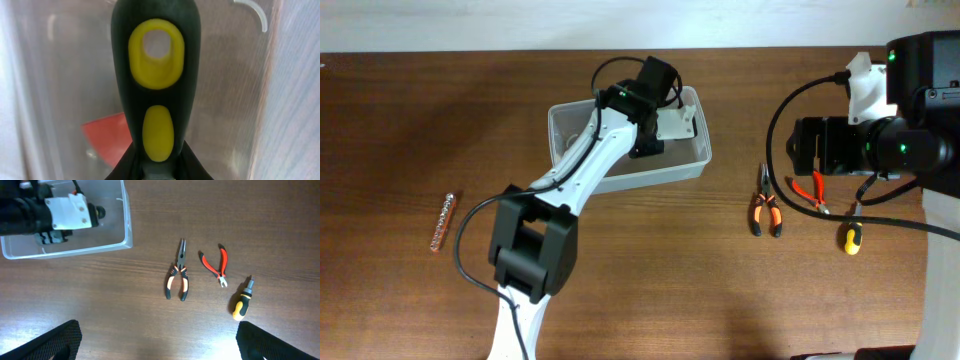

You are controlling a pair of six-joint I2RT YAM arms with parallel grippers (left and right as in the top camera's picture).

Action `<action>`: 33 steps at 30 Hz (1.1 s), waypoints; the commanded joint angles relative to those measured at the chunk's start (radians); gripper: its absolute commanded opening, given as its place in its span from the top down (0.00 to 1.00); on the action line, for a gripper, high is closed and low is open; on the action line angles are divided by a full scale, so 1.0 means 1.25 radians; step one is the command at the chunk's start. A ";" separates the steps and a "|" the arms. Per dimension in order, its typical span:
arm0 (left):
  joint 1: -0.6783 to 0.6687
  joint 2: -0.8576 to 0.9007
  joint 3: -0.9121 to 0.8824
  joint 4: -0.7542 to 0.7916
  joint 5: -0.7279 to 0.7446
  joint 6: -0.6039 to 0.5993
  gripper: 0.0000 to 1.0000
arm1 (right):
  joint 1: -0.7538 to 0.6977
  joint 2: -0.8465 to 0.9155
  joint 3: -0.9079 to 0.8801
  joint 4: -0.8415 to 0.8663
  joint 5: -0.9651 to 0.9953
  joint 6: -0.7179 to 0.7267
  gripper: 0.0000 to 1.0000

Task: Pack container
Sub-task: 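Move the file into the container and open the left gripper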

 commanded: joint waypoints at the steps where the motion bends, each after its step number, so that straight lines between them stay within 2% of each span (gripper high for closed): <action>1: -0.001 0.015 0.002 -0.005 -0.012 -0.054 0.92 | -0.002 0.001 -0.003 -0.004 0.001 -0.005 0.01; 4: -0.001 0.021 0.002 -0.008 -0.012 -0.132 0.86 | -0.002 0.001 -0.003 -0.005 0.001 -0.005 0.01; 5: -0.001 0.021 0.002 -0.008 -0.013 -0.150 0.82 | -0.002 0.001 -0.003 -0.005 0.001 -0.005 0.01; 6: -0.001 0.020 0.003 -0.008 -0.018 -0.159 0.73 | -0.002 0.001 -0.003 -0.005 0.001 -0.005 0.01; 7: -0.003 0.019 0.005 -0.015 -0.023 -0.161 0.52 | -0.002 0.001 -0.003 -0.005 0.001 -0.005 0.01; 8: -0.005 0.018 0.010 -0.025 -0.034 -0.161 0.23 | -0.002 0.001 -0.003 -0.005 0.001 -0.005 0.01; 9: -0.009 0.017 0.017 -0.038 -0.046 -0.161 0.01 | -0.002 0.001 -0.003 -0.005 0.001 -0.005 0.01; 14: -0.037 0.017 0.115 -0.156 -0.093 -0.161 0.01 | -0.002 0.001 -0.003 -0.008 0.001 -0.005 0.01; 19: -0.062 0.017 0.270 -0.274 -0.093 -0.249 0.01 | -0.002 0.001 -0.003 -0.011 0.001 -0.005 0.01; 21: -0.067 0.017 0.339 -0.338 -0.101 -0.254 0.01 | -0.002 0.001 -0.003 -0.012 0.001 -0.005 0.01; 25: -0.056 0.013 0.456 -0.451 -0.186 -0.291 0.01 | -0.002 0.001 -0.003 -0.020 0.001 -0.005 0.01; 27: -0.033 -0.002 0.479 -0.490 -0.232 -0.328 0.01 | -0.002 0.001 -0.003 -0.020 0.001 -0.005 0.01; 30: 0.036 -0.036 0.480 -0.555 -0.238 -0.350 0.01 | -0.002 0.001 -0.003 -0.020 0.001 -0.005 0.01; 33: 0.147 -0.050 0.480 -0.593 -0.145 -0.388 0.01 | -0.002 0.001 -0.003 -0.019 0.001 -0.005 0.01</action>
